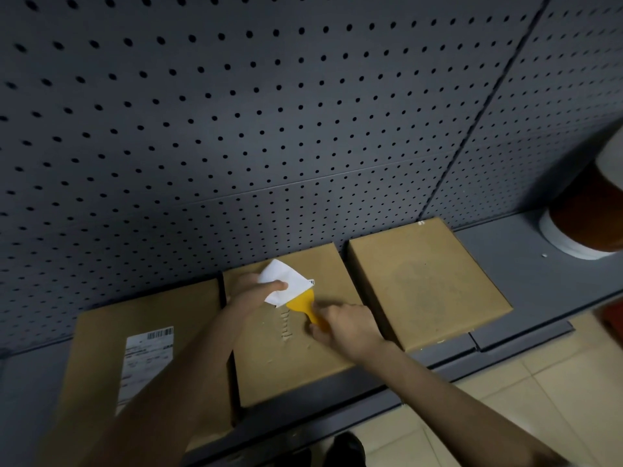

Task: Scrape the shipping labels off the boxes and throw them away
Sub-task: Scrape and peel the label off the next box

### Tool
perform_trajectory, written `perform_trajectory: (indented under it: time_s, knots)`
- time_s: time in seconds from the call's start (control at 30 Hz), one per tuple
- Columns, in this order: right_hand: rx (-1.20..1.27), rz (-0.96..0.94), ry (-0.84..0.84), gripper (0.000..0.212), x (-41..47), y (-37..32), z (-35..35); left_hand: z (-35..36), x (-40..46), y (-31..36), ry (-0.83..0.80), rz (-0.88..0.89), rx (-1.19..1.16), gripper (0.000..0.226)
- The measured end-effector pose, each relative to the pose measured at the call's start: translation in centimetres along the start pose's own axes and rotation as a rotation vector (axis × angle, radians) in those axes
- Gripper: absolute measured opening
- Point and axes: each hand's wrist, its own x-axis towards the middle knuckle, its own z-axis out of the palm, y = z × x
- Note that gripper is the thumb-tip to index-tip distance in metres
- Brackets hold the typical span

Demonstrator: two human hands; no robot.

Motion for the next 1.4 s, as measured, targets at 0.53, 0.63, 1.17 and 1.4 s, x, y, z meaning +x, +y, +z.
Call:
perform_trajectory:
  time_s: [0.53, 0.63, 1.17, 1.4]
  knots:
    - [-0.016, -0.039, -0.033, 0.042, -0.6, 0.3, -1.1, -0.5, -0.1, 0.2, 0.011, -0.005, -0.086, 0.040]
    - [-0.063, -0.054, -0.068, 0.043, -2.1, 1.2, -1.5, -0.9, -0.2, -0.1, -0.020, -0.027, -0.099, 0.042]
    - [-0.039, -0.043, -0.061, 0.041, 0.4, 0.3, -0.9, -0.4, -0.4, 0.3, 0.017, -0.006, -0.100, 0.038]
    - [-0.100, -0.036, -0.107, 0.043, -1.1, 3.8, -0.8, -0.3, -0.2, 0.0, 0.003, 0.006, -0.122, 0.042]
